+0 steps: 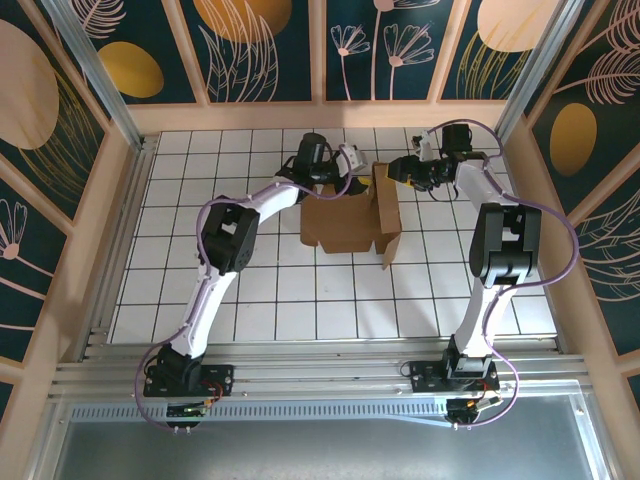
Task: Fold the paper box
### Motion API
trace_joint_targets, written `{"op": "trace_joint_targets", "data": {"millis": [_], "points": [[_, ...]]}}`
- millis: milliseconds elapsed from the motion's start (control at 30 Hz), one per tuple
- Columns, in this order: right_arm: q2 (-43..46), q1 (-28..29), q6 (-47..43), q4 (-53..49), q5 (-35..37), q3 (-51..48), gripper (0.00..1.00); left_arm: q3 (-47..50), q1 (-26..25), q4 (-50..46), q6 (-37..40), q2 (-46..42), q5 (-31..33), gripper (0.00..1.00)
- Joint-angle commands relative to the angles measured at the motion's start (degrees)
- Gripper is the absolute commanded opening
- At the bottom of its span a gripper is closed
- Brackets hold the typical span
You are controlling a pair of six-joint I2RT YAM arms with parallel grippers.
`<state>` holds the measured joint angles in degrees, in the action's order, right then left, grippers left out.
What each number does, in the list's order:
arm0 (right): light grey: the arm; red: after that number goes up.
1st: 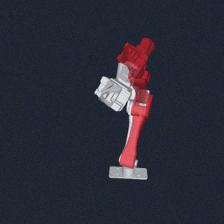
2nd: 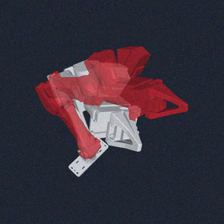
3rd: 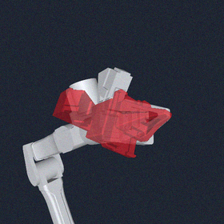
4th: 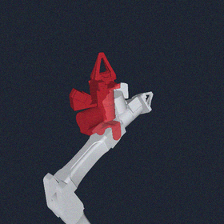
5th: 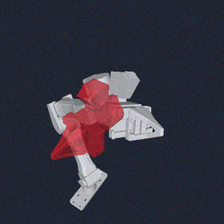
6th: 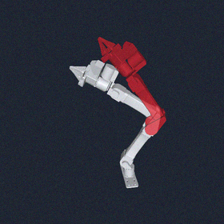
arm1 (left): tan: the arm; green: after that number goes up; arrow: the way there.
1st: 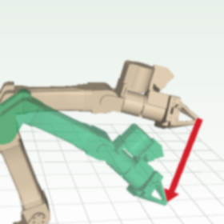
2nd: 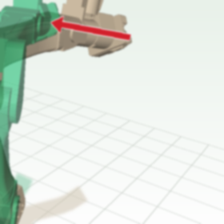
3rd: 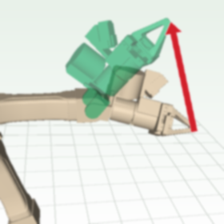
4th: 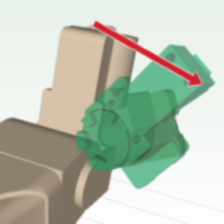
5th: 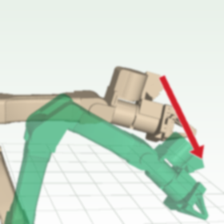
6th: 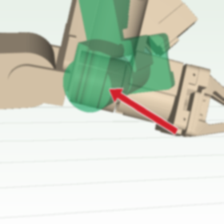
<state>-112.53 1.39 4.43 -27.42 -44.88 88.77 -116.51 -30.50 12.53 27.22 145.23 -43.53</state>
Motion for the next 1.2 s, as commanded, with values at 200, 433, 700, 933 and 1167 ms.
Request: {"op": "trace_joint_targets", "data": {"millis": [200, 433, 700, 933, 1167], "points": [[0.1, 0.7, -1.3, -2.5, -0.2, 0.8, 0.60, -4.0, -1.5, 1.2, 5.6, 3.8, -2.9, 0.47], [0.4, 0.6, -0.8, -1.4, -2.7, -0.2, 0.67, -4.9, -2.5, 4.0, 4.7, 5.9, -3.7, 0.44], [2.2, -0.3, 2.3, 3.9, -8.1, -3.3, 0.65, -6.4, -2.5, 5.5, 4.5, 7.3, -3.3, 0.36], [1.8, -0.4, 3.1, 4.7, -7.9, -4.3, 0.65, -10.7, -3.1, 5.9, 5.2, 10.1, -3.6, 0.37], [1.5, -0.3, 2.7, 4.0, -5.2, -3.7, 0.63, -11.4, -4.4, 8.4, 5.5, 11.1, -4.6, 0.33]]}}
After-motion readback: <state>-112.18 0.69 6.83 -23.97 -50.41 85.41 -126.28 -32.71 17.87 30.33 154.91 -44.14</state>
